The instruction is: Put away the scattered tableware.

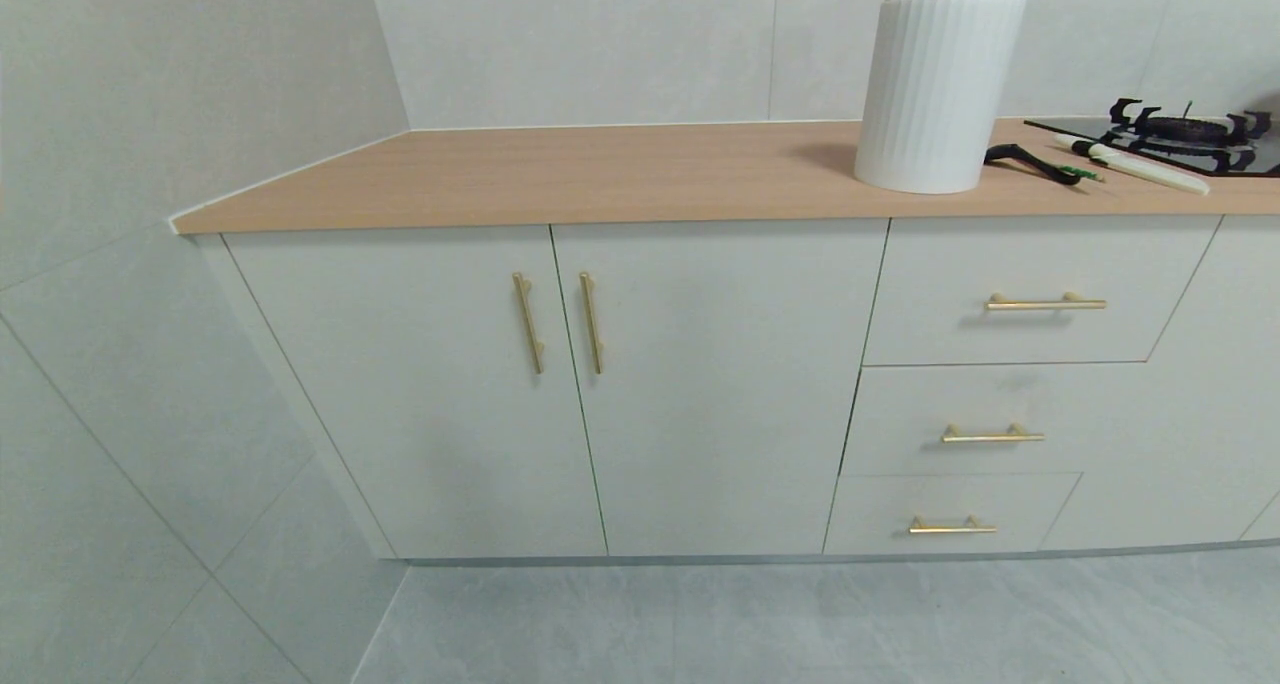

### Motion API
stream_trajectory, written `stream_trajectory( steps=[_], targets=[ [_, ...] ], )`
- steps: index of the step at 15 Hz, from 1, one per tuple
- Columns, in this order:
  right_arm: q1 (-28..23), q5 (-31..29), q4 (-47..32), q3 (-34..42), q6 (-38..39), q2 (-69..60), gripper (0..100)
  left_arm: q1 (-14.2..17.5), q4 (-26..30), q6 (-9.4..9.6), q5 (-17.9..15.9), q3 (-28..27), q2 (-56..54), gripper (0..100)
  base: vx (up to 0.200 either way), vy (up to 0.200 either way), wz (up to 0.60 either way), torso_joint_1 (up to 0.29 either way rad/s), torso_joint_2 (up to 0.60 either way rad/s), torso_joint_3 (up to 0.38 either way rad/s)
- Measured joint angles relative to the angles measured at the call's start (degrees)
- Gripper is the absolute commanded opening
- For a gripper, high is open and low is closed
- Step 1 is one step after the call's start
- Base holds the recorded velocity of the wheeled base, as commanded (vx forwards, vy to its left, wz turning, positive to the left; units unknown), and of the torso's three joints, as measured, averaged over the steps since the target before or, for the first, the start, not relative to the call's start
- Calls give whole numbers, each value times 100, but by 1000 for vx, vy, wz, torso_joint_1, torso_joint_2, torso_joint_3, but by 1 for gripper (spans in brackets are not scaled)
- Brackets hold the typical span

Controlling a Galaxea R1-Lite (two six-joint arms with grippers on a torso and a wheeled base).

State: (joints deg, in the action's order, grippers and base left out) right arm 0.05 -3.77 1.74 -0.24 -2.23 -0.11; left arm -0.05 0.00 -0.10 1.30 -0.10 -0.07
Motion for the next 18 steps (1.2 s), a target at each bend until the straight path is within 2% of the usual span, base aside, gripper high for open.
stream_trajectory(
  steps=[2, 6, 18],
  targets=[
    [2, 216, -143, 9, 23, 0, 100, 0, 0, 17, 0, 0, 0, 100, 0, 0, 0, 0, 0, 0],
    [5, 254, -158, 15, 73, 0, 100, 0, 0, 17, 0, 0, 0, 100, 0, 0, 0, 0, 0, 0],
    [5, 251, -174, 15, 130, 1, 100, 0, -7, 20, 0, 0, 0, 100, 0, -200, 0, 2, 2, 3]
  ],
)
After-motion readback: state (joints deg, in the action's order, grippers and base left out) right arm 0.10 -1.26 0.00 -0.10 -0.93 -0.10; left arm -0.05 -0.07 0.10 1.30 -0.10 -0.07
